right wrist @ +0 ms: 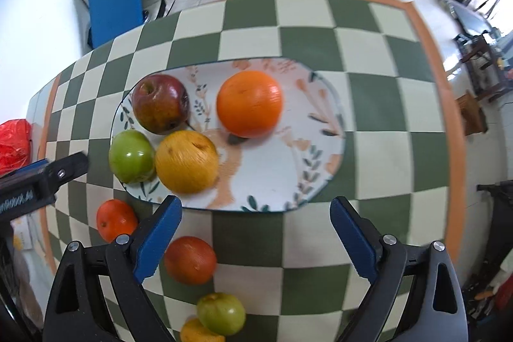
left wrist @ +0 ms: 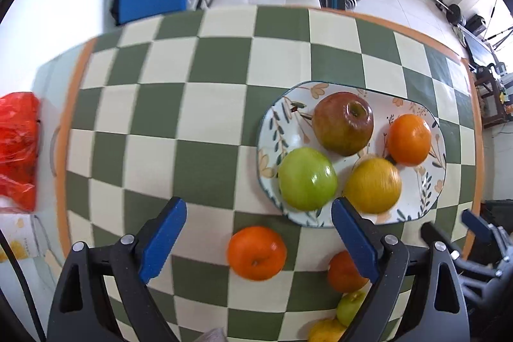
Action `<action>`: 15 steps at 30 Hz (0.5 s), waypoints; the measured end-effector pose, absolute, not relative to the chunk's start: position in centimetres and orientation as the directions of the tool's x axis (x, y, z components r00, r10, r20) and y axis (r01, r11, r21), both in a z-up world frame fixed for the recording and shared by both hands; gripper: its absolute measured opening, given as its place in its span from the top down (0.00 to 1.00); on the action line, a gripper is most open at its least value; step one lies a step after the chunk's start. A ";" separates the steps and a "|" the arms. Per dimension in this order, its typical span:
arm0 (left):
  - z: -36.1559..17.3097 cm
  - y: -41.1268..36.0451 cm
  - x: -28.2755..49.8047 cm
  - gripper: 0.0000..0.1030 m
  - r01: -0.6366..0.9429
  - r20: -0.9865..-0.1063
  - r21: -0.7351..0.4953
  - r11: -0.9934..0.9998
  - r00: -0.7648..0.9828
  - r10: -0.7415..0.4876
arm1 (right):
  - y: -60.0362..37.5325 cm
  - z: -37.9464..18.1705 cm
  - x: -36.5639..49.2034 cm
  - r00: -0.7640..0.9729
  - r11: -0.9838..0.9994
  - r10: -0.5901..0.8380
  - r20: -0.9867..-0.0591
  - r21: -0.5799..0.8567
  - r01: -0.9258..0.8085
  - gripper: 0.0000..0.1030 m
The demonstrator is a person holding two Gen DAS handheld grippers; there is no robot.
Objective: Organize fruits
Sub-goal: 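Lift both tools back from the plate toward the remaining fruits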
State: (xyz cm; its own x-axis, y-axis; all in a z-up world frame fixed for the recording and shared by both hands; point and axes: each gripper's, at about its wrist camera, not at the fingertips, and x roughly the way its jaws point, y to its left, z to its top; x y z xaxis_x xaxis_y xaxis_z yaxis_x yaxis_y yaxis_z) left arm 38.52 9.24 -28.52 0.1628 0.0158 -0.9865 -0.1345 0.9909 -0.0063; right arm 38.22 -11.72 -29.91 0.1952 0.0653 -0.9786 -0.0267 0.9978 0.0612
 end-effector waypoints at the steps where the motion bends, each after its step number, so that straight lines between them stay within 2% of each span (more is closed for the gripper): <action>1: -27.8 9.3 38.0 0.10 -0.134 -0.984 0.003 0.991 0.177 0.027 | -11.8 -29.5 38.0 0.203 0.998 0.057 -0.978 0.053 -0.027 0.07; 15: -19.7 6.3 31.1 0.10 -0.090 -0.930 -0.007 0.996 0.366 0.027 | -12.2 -20.5 31.2 0.340 1.000 0.022 -0.940 0.014 -0.025 0.07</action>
